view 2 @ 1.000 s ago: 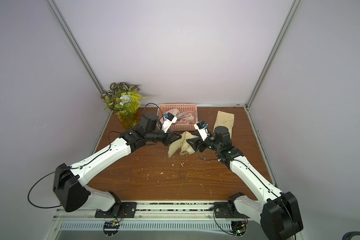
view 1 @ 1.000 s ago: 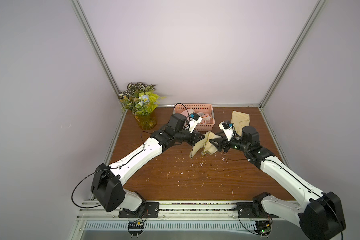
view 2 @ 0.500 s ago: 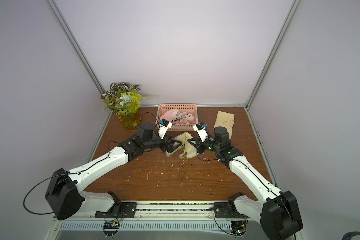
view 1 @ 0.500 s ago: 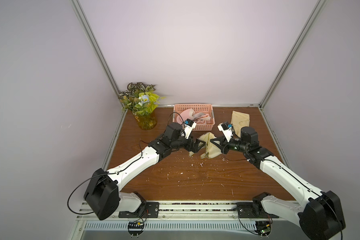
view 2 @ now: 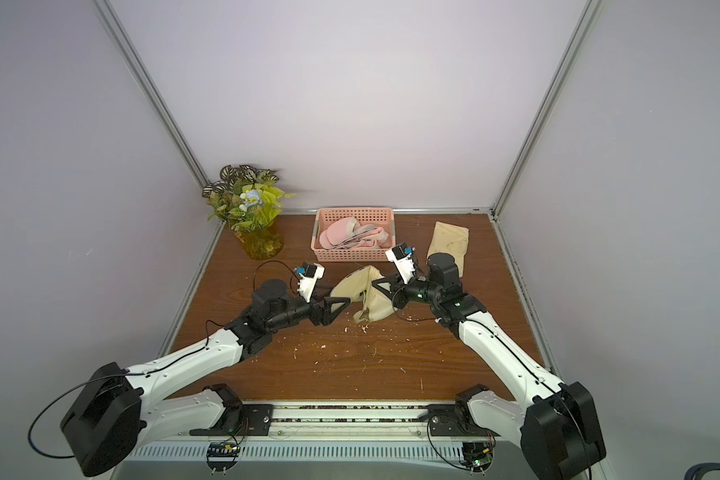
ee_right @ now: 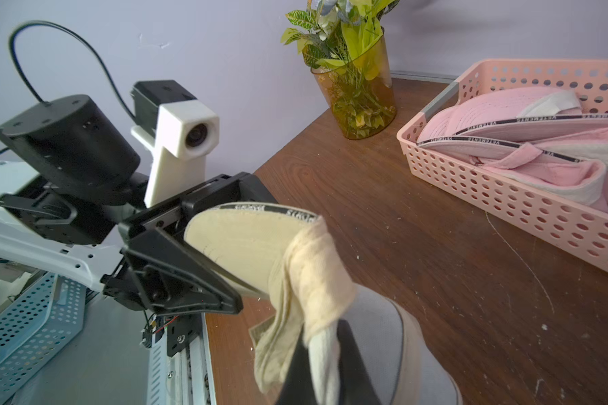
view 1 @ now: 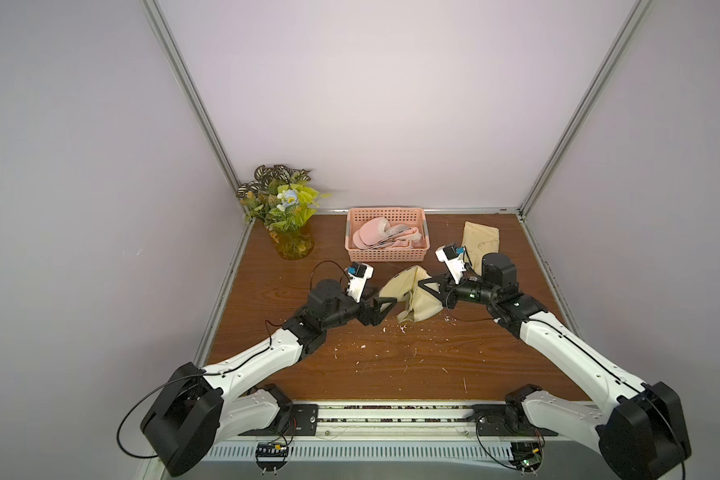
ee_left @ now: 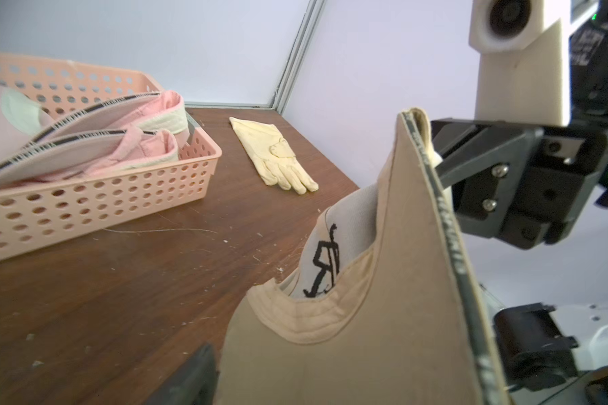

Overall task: Turn the baseball cap inside out
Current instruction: Turn over the baseball cap.

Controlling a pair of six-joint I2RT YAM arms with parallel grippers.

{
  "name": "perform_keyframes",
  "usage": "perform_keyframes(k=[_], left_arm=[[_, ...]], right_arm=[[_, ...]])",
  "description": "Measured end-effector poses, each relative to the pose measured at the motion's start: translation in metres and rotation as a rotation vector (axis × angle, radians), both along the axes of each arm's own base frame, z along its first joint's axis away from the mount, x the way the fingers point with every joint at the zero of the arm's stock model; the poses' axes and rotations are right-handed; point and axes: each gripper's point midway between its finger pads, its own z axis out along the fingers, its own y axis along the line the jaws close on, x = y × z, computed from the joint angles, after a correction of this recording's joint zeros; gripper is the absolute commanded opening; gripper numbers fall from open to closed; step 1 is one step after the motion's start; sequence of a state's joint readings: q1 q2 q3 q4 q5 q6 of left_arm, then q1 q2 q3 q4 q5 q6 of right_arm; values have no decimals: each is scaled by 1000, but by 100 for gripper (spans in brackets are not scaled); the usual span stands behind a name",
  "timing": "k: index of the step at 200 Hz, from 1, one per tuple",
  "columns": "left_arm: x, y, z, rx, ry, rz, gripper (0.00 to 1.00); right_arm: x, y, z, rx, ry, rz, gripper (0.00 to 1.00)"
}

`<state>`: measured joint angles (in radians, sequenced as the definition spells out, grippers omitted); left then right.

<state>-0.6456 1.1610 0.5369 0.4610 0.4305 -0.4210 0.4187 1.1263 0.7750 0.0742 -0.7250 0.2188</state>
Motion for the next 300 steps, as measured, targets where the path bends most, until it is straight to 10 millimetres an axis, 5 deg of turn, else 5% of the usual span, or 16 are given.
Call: perform_keyframes(k=[22, 45, 61, 83, 121, 166, 240, 300], left_arm=[[2, -3, -5, -10, 7, -8, 47], [2, -6, -8, -21, 16, -18, 15], [-2, -9, -4, -30, 1, -46, 1], [-4, -7, -10, -12, 24, -40, 0], [-1, 1, -30, 62, 131, 7, 0], [2, 8, -39, 107, 257, 76, 0], [6, 4, -47, 126, 373, 119, 0], [3, 3, -50, 137, 388, 116, 0]], right_arm=[[-2, 2, 1, 12, 12, 11, 0], [-1, 2, 0, 13, 19, 12, 0], [2, 2, -3, 6, 24, -2, 18], [12, -4, -8, -25, 16, -66, 49], [37, -31, -29, -159, 2, -274, 68], [42, -53, -28, -248, -47, -396, 75], [7, 11, -43, -337, -47, -187, 77], [28, 33, -76, -452, -9, -263, 61]])
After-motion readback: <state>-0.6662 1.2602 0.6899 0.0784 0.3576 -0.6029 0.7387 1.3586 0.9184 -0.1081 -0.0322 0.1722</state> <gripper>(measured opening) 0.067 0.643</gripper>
